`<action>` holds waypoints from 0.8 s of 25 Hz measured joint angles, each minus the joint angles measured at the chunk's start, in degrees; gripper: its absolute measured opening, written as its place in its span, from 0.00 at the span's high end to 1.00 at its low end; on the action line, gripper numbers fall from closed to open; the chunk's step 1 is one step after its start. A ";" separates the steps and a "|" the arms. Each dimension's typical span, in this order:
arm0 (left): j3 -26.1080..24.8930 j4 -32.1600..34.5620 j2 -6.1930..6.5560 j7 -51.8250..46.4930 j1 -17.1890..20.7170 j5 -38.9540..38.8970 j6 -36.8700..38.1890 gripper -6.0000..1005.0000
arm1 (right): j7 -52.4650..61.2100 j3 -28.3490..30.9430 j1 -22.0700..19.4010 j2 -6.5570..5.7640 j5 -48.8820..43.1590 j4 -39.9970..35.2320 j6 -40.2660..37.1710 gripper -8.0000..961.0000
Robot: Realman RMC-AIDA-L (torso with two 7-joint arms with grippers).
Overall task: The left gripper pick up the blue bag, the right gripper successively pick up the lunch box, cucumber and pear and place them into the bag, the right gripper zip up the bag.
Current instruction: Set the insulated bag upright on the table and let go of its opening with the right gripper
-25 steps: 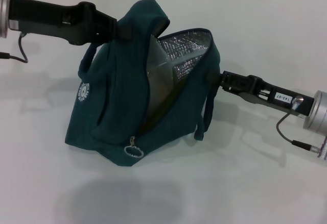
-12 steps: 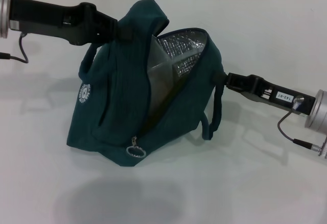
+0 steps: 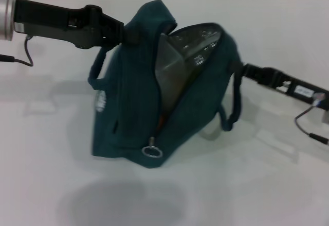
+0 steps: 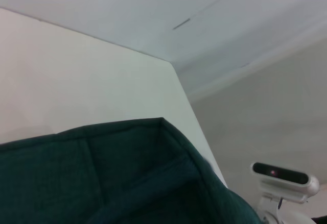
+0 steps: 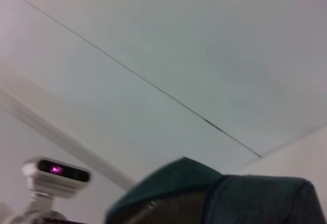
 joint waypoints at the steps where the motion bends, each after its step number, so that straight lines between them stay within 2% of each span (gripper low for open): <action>1: 0.00 0.00 -0.15 -0.22 -0.11 -0.01 0.17 0.94 | -0.12 0.01 -0.58 -0.05 0.68 -1.00 -1.70 0.94; 9: 0.01 -0.49 -2.06 -1.40 -0.56 -1.20 0.50 0.94 | 2.41 -0.46 -4.24 -0.63 4.16 -10.15 -13.98 0.96; 13: -0.01 -4.49 -3.63 0.31 -2.41 -1.33 -0.30 0.94 | 4.17 -0.76 -6.36 -1.02 4.07 -13.43 -15.34 0.97; 20: 0.00 -9.76 -5.00 4.14 -3.67 -0.23 -4.04 0.94 | 4.63 -3.14 -8.00 -1.92 3.73 -15.45 -12.28 0.97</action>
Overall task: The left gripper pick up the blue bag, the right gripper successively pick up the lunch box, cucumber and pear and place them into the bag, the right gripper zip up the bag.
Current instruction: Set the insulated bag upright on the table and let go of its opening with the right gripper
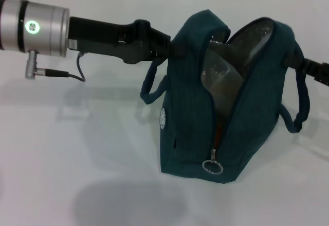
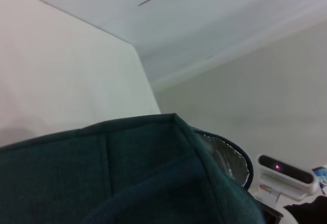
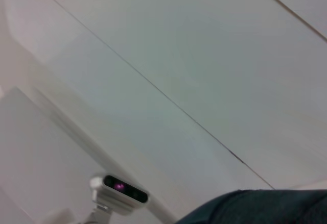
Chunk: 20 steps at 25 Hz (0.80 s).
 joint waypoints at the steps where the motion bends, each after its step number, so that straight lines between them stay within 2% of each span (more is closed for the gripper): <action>1: 0.02 -0.22 -0.16 0.24 0.02 0.36 -0.49 0.94 | 0.02 -0.58 0.04 -0.07 0.00 0.00 0.56 0.97; 5: 0.10 -1.46 -0.56 1.16 0.31 0.90 -1.36 0.94 | 0.06 -1.70 0.17 -0.18 0.00 -0.02 1.81 0.97; 11: 0.10 -1.70 -0.34 1.26 0.91 0.98 -1.40 0.94 | 0.09 -1.34 -0.43 -0.42 0.38 -0.14 1.78 0.97; 18: 0.10 -1.79 -0.43 1.49 1.01 1.39 -1.42 0.94 | -0.57 -0.81 -2.14 -0.62 1.21 -0.98 -1.11 0.96; 20: 0.10 -1.80 -0.52 1.60 1.13 1.39 -1.43 0.94 | -1.05 -0.79 -2.84 -0.35 1.42 -1.79 -1.63 0.83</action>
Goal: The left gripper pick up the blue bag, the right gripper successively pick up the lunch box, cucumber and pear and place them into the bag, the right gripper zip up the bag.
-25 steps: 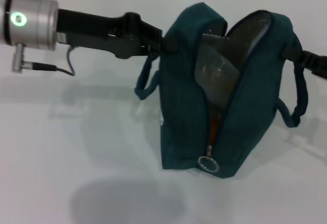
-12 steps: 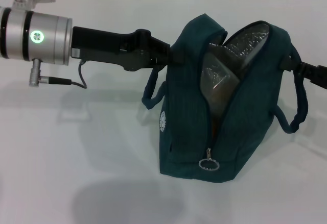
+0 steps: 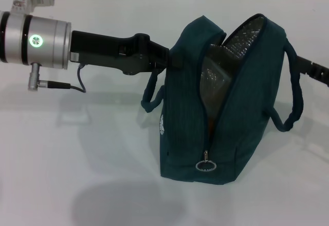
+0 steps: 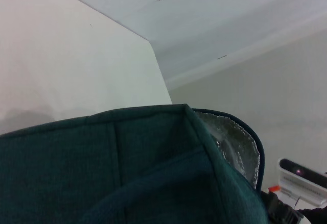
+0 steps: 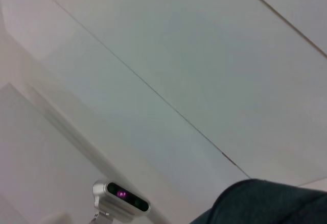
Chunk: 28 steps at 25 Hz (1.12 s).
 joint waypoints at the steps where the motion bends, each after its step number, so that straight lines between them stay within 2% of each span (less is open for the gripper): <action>1: 0.00 -0.01 -0.06 0.03 0.07 0.00 -0.02 0.94 | -0.33 0.00 -0.41 0.18 0.00 -0.37 -0.22 0.76; 8: 0.01 -0.04 -0.26 0.17 0.18 -0.04 -1.07 0.94 | -8.49 -0.25 -4.15 0.79 1.57 -0.85 -7.83 0.43; 11: -0.05 -0.04 -0.35 0.45 0.41 -0.13 -2.63 0.94 | -14.69 -2.27 -5.38 1.27 0.49 -0.54 -10.63 0.30; 14: -0.21 -0.05 -0.43 0.66 0.92 -0.33 -4.08 0.94 | -24.12 -9.68 -5.96 1.45 0.21 1.14 -10.92 0.25; 15: -0.25 -0.05 -0.47 0.69 1.13 -0.34 -4.28 0.94 | -24.12 -9.68 -5.96 1.45 0.21 1.14 -10.92 0.23; 19: -0.39 -0.05 -0.71 0.85 2.07 -0.60 -4.90 0.94 | -36.67 -16.29 -5.84 1.49 0.18 5.67 -10.23 0.15; 22: -0.47 -0.05 -1.03 1.16 2.50 -0.75 -5.26 0.94 | -42.65 -18.95 -5.43 1.58 0.17 8.70 -9.29 0.10; 28: -0.52 -0.04 -1.26 1.31 2.58 -1.13 -5.30 0.94 | -44.62 -21.86 -4.17 1.92 0.27 11.42 -3.02 0.11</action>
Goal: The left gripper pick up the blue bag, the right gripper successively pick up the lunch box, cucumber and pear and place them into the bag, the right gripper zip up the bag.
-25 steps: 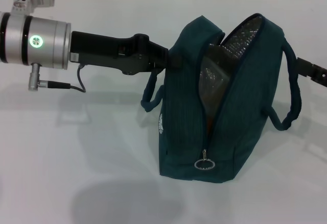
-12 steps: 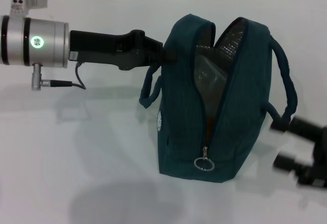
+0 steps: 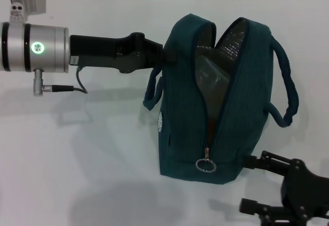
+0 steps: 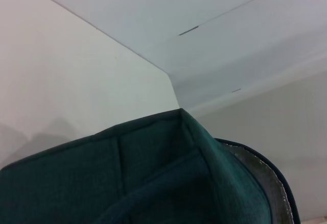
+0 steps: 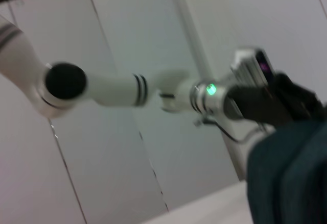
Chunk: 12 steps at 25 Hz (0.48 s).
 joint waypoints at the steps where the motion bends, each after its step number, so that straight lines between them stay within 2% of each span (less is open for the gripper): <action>1: 0.00 0.00 -0.02 0.05 0.00 -0.04 0.00 0.94 | 0.09 -0.16 0.33 0.06 0.00 0.44 1.03 0.11; 7: 0.31 0.00 -0.30 0.18 -0.08 -0.06 0.00 0.94 | 0.00 -1.18 3.77 0.51 -0.11 4.78 6.33 0.11; 12: 0.38 0.00 -0.53 0.44 -0.49 -0.06 0.01 0.94 | -0.09 -1.55 7.42 0.53 -0.10 8.35 7.90 0.12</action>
